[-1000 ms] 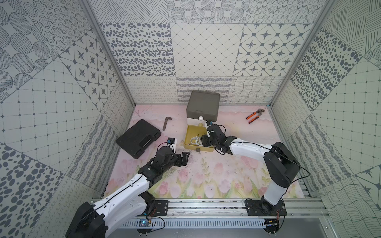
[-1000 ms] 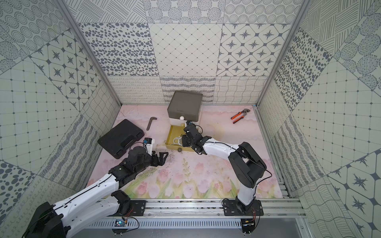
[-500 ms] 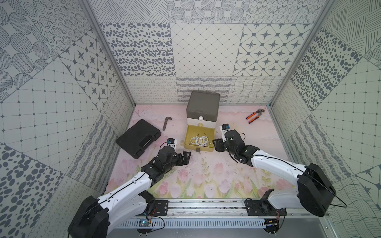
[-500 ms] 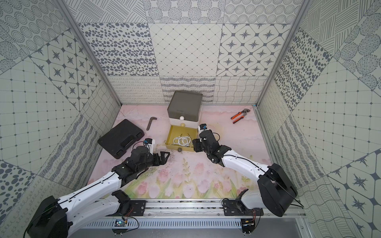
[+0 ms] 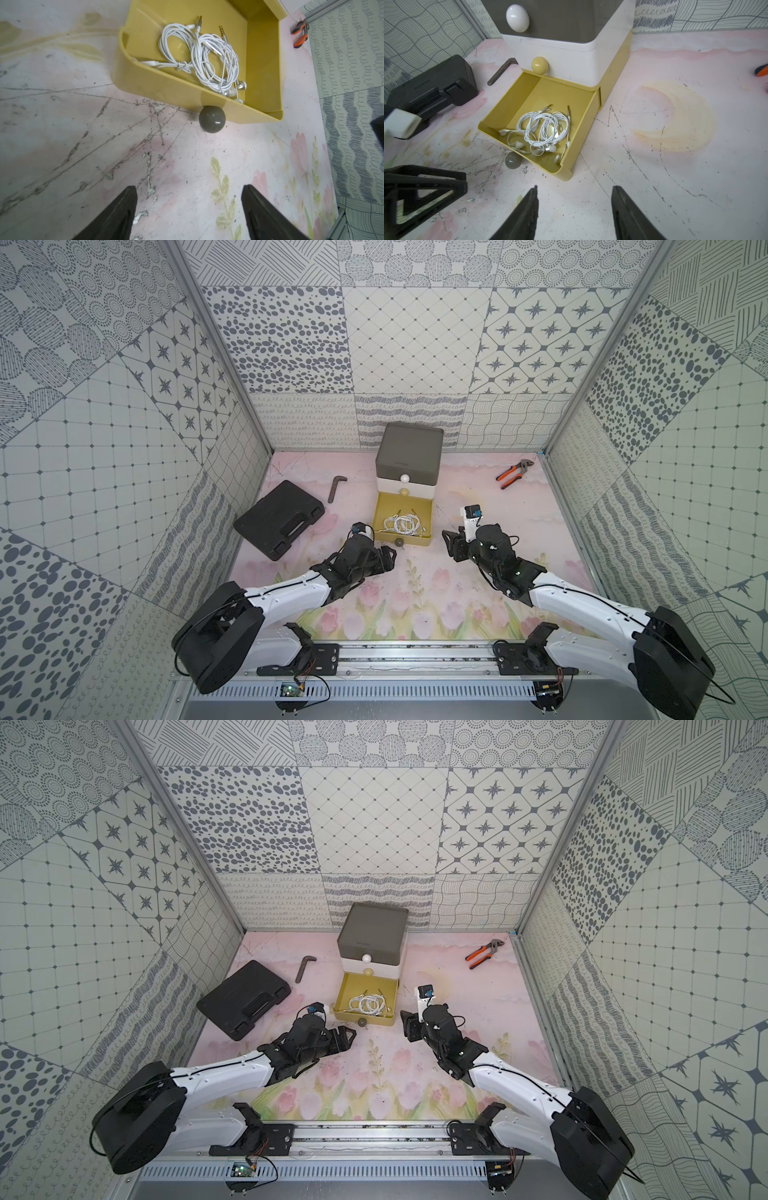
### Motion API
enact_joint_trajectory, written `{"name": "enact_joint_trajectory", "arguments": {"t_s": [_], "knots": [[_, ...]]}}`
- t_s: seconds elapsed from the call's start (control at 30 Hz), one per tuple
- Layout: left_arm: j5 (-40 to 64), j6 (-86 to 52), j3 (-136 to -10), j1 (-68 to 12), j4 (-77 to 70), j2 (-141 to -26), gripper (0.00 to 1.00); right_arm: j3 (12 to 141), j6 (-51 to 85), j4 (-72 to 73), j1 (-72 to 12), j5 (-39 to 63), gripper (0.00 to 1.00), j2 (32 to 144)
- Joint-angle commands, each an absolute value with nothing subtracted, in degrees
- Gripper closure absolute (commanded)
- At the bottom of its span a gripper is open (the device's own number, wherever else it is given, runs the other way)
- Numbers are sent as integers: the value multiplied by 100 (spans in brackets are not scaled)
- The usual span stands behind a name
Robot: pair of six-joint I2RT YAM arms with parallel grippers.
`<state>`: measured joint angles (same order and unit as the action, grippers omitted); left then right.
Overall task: Place the wired earphones into the drawer by color
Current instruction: Close the drawer in the storage box.
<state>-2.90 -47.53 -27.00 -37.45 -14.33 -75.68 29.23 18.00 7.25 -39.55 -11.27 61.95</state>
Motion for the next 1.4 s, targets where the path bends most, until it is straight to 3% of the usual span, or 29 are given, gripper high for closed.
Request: {"name": "enact_joint_trajectory", "arguments": {"t_s": [0.0,0.43,0.9,1.37], "knots": [[-439,-5233,-2899,-3876,-2956,-8260,22,2909,1498,1000,-3951,-1199,40,5952],[-527,-5264,-3128,-3946,-3846,-9205,35,2083,1208,1515,-3942,-1766,33,4861],[-720,-5199,-3234,-3959,-4242,-9583,52,2050,1165,1529,-3933,-1797,32,4869],[-861,-5110,-3253,-3956,-4389,-9892,55,2048,1134,1549,-3920,-1794,32,4903]]}}
